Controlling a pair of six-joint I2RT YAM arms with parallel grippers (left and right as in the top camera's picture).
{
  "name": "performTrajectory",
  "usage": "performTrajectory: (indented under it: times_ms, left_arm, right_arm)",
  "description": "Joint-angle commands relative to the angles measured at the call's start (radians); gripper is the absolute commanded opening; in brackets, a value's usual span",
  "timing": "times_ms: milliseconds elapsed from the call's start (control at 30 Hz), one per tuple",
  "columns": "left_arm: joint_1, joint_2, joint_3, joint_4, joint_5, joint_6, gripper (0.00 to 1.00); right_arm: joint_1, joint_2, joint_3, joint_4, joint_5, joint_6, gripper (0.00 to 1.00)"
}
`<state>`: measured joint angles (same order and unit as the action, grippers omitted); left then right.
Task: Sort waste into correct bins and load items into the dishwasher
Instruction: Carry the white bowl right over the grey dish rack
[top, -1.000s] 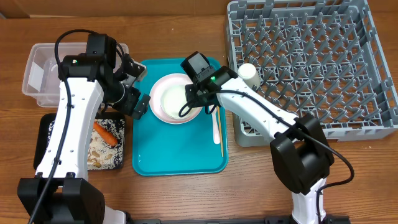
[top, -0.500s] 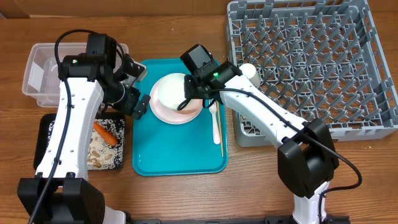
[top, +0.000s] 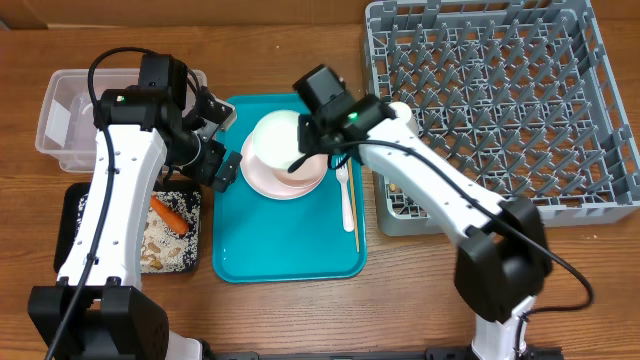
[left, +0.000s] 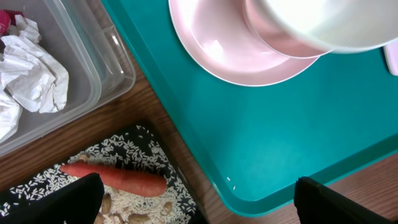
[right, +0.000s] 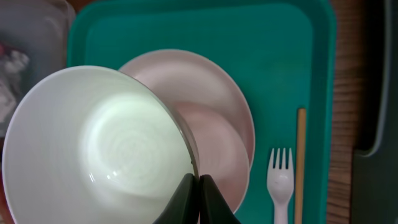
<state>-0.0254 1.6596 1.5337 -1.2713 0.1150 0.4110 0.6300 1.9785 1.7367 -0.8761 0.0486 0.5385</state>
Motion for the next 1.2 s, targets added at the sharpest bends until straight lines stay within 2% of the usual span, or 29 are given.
performTrajectory:
  times_ms: [0,267,367,467,733,1033,1167]
  left_arm:
    - [0.003,-0.012,0.013,0.001,-0.003,0.0,1.0]
    - [0.003,-0.012,0.013,0.001,-0.003,0.0,1.0]
    - [0.003,-0.012,0.013,0.001,-0.003,0.0,1.0]
    - [0.003,-0.012,0.013,0.002,-0.003,0.0,1.0]
    - [0.003,-0.012,0.013,0.002,-0.003,0.0,1.0]
    - [0.003,-0.012,0.013,0.002,-0.003,0.0,1.0]
    - [0.003,-0.012,0.013,0.002,-0.003,0.0,1.0]
  right_arm:
    - [-0.033,-0.126,0.052,-0.01,0.003,-0.039,0.04]
    - [-0.144,-0.23,0.052,-0.114,0.266,-0.08,0.04]
    - [-0.224,-0.252,0.052,-0.109,0.373,-0.166,0.04]
    - [-0.318,-0.249,0.051,-0.064,0.471,-0.315,0.04]
    - [-0.526,-0.184,0.051,0.207,0.553,-0.708,0.04]
    - [-0.535,-0.046,0.05,0.594,0.731,-1.133,0.04]
    - [-0.533,0.029,0.05,0.69,0.748,-1.302,0.04]
